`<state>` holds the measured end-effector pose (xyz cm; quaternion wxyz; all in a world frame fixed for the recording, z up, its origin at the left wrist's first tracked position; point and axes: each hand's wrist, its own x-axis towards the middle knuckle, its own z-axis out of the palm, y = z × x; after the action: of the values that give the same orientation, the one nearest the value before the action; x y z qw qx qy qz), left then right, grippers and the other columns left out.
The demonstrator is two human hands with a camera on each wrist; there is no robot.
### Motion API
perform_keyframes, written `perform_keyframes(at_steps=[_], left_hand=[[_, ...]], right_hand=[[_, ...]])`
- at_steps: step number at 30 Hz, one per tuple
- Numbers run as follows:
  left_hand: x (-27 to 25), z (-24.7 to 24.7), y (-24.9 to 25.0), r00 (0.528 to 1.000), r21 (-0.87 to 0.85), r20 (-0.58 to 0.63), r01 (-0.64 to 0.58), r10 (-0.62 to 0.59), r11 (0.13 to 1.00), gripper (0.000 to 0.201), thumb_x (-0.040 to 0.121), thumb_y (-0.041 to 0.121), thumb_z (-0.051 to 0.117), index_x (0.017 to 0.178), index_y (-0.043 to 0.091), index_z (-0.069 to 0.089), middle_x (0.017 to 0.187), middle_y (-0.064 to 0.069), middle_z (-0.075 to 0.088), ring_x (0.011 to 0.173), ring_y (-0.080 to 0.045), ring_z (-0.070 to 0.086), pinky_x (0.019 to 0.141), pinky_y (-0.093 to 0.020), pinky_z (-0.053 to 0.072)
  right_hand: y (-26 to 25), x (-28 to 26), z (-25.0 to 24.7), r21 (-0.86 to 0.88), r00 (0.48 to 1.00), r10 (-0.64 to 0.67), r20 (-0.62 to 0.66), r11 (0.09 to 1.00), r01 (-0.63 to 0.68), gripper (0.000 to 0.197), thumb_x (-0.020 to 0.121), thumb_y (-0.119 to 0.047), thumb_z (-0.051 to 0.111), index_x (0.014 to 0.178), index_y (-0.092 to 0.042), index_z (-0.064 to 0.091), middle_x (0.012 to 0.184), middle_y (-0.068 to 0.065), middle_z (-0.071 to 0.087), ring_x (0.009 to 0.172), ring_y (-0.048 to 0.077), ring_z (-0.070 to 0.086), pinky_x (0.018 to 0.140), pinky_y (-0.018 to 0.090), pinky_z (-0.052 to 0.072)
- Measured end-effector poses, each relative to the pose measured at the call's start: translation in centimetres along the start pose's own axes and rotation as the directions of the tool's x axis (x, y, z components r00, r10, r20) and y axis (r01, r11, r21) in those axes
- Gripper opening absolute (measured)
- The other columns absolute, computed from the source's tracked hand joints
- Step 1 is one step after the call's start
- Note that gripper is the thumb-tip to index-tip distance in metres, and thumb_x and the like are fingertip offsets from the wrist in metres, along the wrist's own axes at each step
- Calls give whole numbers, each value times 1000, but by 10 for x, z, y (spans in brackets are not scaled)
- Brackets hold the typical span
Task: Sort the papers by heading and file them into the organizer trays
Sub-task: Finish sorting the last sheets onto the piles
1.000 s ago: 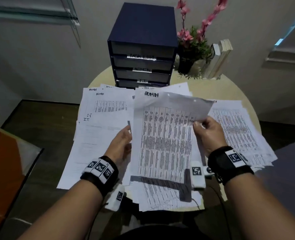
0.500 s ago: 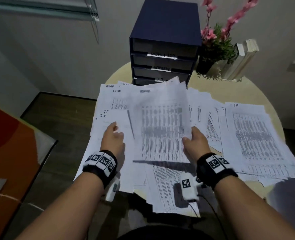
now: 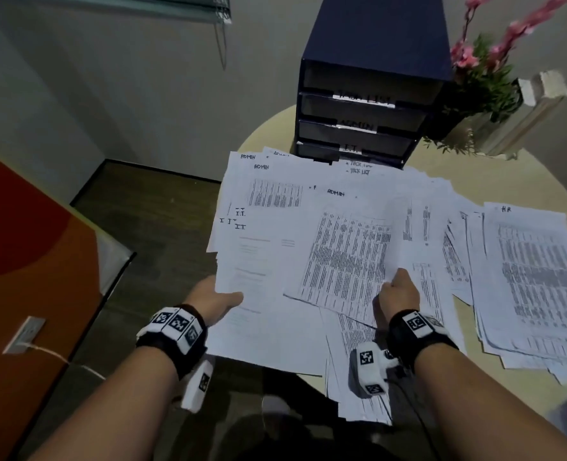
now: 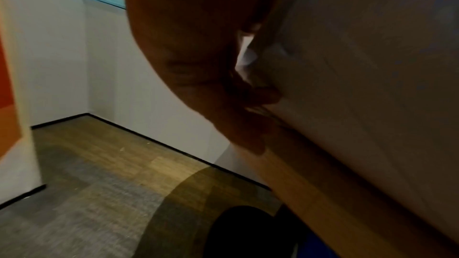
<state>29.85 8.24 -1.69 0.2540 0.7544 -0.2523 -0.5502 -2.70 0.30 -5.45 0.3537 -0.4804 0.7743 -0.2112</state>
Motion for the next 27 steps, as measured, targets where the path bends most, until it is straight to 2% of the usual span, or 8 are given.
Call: perform_keyframes(at_steps=[6, 10, 13, 17, 20, 23, 25, 27], left_hand=[[-33, 18, 16, 940, 287, -235, -175, 247, 942, 30, 96, 2, 50, 118, 24, 48, 107, 0, 58, 99, -22, 59, 83, -30, 48], [-48, -7, 37, 771, 455, -484, -183, 414, 872, 26, 97, 5, 48, 116, 22, 43, 93, -8, 57, 94, -30, 60, 72, -39, 48], [-53, -40, 49, 641, 427, -638, -167, 427, 889, 30, 97, 8, 50, 123, 23, 45, 104, -17, 60, 103, -36, 60, 76, -45, 49], [-52, -82, 52, 541, 292, -765, -191, 349, 937, 24, 97, 9, 52, 119, 18, 49, 113, -19, 61, 107, -41, 59, 84, -48, 50], [-47, -100, 43, 549, 181, -786, -235, 285, 955, 31, 94, 9, 57, 122, 22, 51, 125, -10, 61, 117, -34, 58, 97, -47, 48], [-43, -104, 33, 602, 120, -749, -289, 277, 950, 38, 91, 7, 62, 126, 21, 53, 126, -6, 61, 117, -29, 58, 97, -39, 45], [-43, -101, 26, 668, 83, -706, -252, 236, 964, 40, 92, 5, 62, 131, 12, 53, 127, -7, 61, 117, -27, 57, 93, -33, 41], [-42, -98, 19, 749, 26, -637, -215, 182, 976, 41, 92, 5, 64, 132, 9, 54, 130, -10, 61, 117, -30, 57, 94, -35, 41]], right_hand=[[-7, 10, -2, -49, 1000, 23, -15, 999, -24, 8, 97, 1, 38, 101, -6, 39, 84, 12, 44, 83, 26, 44, 72, 30, 33], [-25, 17, -1, 0, 998, -70, 2, 998, 70, 29, 97, -2, 39, 125, 2, 46, 114, 22, 54, 100, 34, 54, 83, 33, 40], [-54, 10, 11, 118, 992, -117, 50, 987, 111, 45, 97, -4, 40, 140, -19, 35, 130, 10, 50, 93, 29, 60, 83, 35, 50], [-91, 1, 38, 179, 980, -199, 24, 965, 192, 34, 96, 0, 41, 121, -22, 41, 123, 20, 58, 86, 27, 62, 71, 34, 53], [-103, 3, 60, 135, 970, -240, 27, 963, 234, 18, 98, -7, 43, 104, -18, 56, 89, 10, 63, 70, 27, 61, 56, 29, 50], [-108, 5, 79, 121, 955, -205, 216, 976, 182, 40, 98, -5, 39, 133, -22, 52, 110, 6, 62, 71, 23, 64, 66, 31, 53], [-109, 7, 86, 14, 923, -228, 309, 972, 236, 55, 95, -1, 40, 147, -21, 40, 133, 9, 54, 105, 26, 63, 89, 35, 52], [-111, 9, 90, -77, 918, -265, 294, 951, 299, 60, 95, 2, 41, 152, -13, 32, 151, 10, 38, 136, 26, 41, 110, 30, 34]])
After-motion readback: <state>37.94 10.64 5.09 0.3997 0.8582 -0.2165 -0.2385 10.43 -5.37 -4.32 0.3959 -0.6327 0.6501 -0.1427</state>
